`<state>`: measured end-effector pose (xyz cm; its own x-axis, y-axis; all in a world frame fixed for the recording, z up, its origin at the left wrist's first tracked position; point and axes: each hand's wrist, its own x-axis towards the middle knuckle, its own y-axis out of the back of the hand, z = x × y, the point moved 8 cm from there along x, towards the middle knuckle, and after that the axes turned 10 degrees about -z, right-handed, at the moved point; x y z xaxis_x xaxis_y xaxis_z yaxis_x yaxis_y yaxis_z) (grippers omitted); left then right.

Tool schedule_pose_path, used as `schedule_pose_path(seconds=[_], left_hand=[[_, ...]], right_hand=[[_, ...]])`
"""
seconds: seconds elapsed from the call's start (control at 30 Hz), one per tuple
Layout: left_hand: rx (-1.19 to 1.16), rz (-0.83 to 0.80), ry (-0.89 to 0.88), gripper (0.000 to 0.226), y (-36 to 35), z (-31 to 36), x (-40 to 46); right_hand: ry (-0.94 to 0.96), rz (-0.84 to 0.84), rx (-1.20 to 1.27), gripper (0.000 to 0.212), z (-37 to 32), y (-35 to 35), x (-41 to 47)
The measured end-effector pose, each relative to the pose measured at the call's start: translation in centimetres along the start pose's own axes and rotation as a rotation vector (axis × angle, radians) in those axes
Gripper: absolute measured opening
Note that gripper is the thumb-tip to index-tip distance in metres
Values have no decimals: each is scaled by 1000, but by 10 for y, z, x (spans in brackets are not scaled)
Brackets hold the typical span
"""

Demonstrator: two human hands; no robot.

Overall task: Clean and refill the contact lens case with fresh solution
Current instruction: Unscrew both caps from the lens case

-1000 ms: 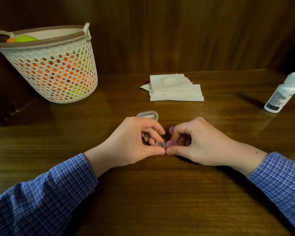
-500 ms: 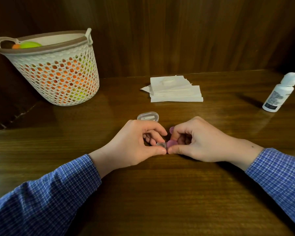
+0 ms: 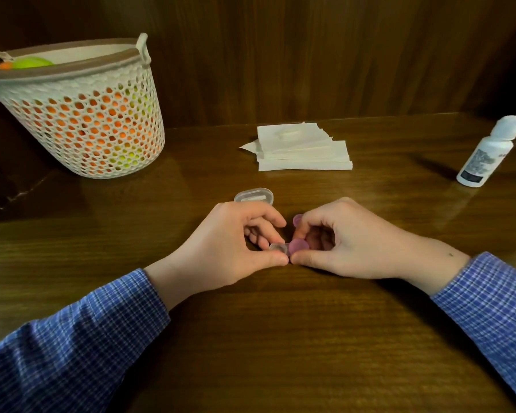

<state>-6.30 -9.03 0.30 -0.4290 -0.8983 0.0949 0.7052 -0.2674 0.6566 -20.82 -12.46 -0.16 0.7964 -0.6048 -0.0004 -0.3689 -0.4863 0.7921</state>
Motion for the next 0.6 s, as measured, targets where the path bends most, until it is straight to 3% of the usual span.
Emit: schedule_pose_path(seconds=[0.2,0.43,0.6], left_hand=[[28,-2,-15,43,-1,-1,1],[24,1,-11,45,1,0,1],[20,-2,-2,44,0,2,1]], right_hand=[[27,115,-49,38,-4,5,-5],[27,58,138,40,1,1,-5],[61,29,142,38,-4,0,-5]])
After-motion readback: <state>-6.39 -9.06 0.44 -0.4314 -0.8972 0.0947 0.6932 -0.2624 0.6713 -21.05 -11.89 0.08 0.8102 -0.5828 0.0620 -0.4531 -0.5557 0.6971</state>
